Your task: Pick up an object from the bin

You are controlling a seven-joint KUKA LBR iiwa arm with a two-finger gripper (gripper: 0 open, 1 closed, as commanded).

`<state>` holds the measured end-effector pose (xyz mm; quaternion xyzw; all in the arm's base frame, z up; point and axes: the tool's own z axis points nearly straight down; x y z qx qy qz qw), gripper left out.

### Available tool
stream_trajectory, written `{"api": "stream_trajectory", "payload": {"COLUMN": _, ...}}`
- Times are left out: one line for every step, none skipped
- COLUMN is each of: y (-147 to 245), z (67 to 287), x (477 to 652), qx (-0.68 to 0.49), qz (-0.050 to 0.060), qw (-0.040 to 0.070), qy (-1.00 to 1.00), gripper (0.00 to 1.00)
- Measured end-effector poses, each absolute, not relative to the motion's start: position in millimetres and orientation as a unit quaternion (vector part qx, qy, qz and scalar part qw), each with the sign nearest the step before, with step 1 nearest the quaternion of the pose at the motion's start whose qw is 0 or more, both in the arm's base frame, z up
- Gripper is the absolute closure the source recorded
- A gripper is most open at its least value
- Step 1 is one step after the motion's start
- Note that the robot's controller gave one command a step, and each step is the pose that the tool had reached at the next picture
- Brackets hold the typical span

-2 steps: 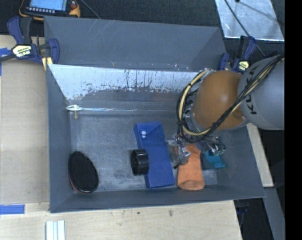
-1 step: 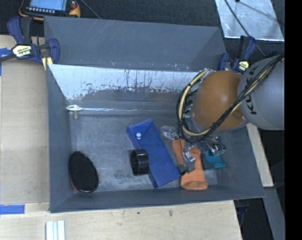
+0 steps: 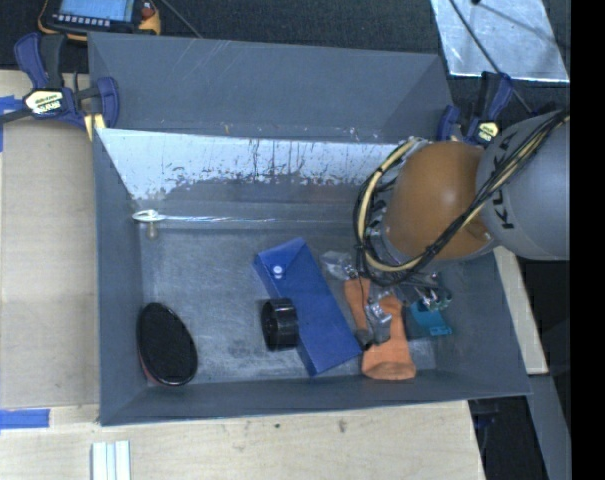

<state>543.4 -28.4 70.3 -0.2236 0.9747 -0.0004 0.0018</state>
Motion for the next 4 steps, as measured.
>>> {"api": "stream_trajectory", "payload": {"y": -75.9, "z": 72.6, "x": 584.9, "qx": -0.068, "qz": -0.001, "qw": 0.003, "qy": 0.998, "gripper": 1.00}}
{"api": "stream_trajectory", "payload": {"y": -75.8, "z": 72.6, "x": 584.9, "qx": -0.068, "qz": -0.001, "qw": 0.003, "qy": 0.998, "gripper": 1.00}}
{"api": "stream_trajectory", "payload": {"y": -63.8, "z": 113.9, "x": 571.6, "qx": -0.064, "qz": 0.000, "qw": -0.002, "qy": 0.998, "gripper": 1.00}}
{"api": "stream_trajectory", "payload": {"y": -72.7, "z": 166.1, "x": 586.1, "qx": -0.058, "qz": 0.000, "qw": 0.002, "qy": 0.998, "gripper": 1.00}}
